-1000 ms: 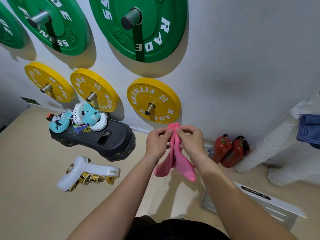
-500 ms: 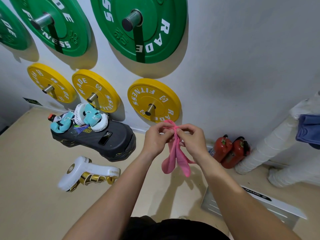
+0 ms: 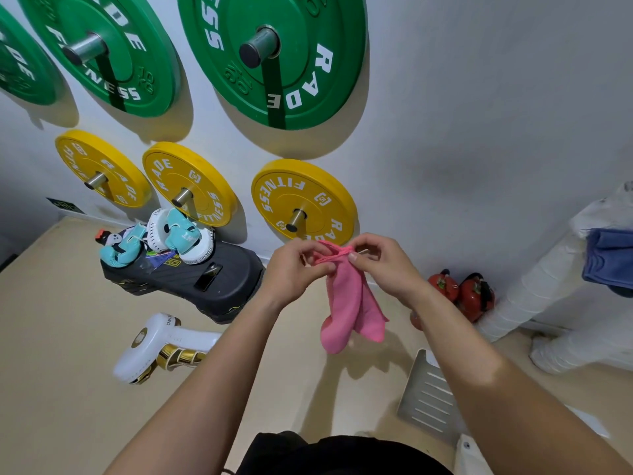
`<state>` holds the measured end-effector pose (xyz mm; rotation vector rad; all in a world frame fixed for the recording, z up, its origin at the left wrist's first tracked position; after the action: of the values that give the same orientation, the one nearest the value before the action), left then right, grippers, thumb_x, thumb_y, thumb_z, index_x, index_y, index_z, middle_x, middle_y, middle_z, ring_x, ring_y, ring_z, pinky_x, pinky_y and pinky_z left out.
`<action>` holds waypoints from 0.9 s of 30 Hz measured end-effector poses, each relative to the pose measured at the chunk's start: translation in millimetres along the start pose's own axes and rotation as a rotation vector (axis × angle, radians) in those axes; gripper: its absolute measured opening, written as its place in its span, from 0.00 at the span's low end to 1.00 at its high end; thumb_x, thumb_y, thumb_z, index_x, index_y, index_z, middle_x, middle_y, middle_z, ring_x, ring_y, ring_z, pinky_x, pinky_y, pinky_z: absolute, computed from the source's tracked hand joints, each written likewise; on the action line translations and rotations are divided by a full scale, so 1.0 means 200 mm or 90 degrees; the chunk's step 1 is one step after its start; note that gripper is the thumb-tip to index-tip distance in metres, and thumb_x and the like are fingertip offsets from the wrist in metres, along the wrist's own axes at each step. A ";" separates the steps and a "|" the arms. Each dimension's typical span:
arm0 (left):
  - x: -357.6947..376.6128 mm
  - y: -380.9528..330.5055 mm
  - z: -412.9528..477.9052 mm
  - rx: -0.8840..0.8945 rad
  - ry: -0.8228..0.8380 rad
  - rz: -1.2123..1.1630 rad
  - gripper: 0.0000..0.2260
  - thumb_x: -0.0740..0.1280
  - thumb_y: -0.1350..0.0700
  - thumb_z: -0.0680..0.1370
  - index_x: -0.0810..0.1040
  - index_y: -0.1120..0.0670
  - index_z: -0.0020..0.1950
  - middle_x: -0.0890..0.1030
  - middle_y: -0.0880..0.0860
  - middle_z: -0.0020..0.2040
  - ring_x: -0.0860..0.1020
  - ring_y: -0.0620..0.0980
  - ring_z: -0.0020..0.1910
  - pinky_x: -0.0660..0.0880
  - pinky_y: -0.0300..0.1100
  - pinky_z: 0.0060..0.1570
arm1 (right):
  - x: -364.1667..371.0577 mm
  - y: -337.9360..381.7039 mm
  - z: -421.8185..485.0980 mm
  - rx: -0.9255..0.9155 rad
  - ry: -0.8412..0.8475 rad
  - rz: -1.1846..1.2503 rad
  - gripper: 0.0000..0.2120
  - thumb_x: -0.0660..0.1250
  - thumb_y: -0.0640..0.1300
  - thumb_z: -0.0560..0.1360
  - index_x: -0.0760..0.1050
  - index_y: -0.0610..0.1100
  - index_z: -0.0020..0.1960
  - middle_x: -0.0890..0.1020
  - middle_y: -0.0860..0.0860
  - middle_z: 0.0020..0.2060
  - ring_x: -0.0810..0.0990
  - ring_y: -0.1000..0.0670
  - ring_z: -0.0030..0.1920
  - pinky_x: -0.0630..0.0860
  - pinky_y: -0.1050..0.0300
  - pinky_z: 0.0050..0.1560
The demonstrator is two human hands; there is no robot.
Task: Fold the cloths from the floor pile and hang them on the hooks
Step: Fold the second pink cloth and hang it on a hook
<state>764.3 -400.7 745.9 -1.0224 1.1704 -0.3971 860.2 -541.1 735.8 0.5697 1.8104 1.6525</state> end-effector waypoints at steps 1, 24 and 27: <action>-0.03 0.02 0.01 0.016 -0.014 0.104 0.09 0.77 0.45 0.70 0.84 0.43 0.48 0.75 0.46 0.41 0.73 0.45 0.42 0.71 0.45 0.39 | -0.01 0.03 0.01 -0.011 0.014 -0.009 0.08 0.68 0.34 0.76 0.80 0.46 0.47 0.81 0.49 0.42 0.79 0.53 0.42 0.76 0.63 0.47; -0.18 -0.16 0.09 0.044 -0.082 -0.158 0.13 0.78 0.60 0.68 0.80 0.48 0.47 0.82 0.47 0.47 0.79 0.50 0.46 0.77 0.45 0.47 | -0.17 0.10 0.09 0.039 -0.018 0.016 0.14 0.66 0.39 0.71 0.77 0.50 0.56 0.76 0.47 0.40 0.74 0.51 0.40 0.70 0.54 0.44; -0.17 -0.25 0.09 0.087 -0.063 -0.139 0.13 0.78 0.59 0.67 0.80 0.47 0.45 0.83 0.47 0.46 0.81 0.53 0.47 0.77 0.49 0.50 | -0.13 0.20 0.11 0.008 0.096 -0.173 0.19 0.77 0.52 0.68 0.79 0.54 0.58 0.76 0.55 0.40 0.74 0.56 0.39 0.70 0.61 0.42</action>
<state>779.4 -393.2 806.4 -1.0413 0.9328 -0.5848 890.1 -537.0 779.4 0.1950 1.9104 1.5327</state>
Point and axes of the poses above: each hand's wrist, its own z-axis towards the middle knuckle, its own x-axis out of the palm, y = z × x, the point moved 9 cm from there along z, towards the middle knuckle
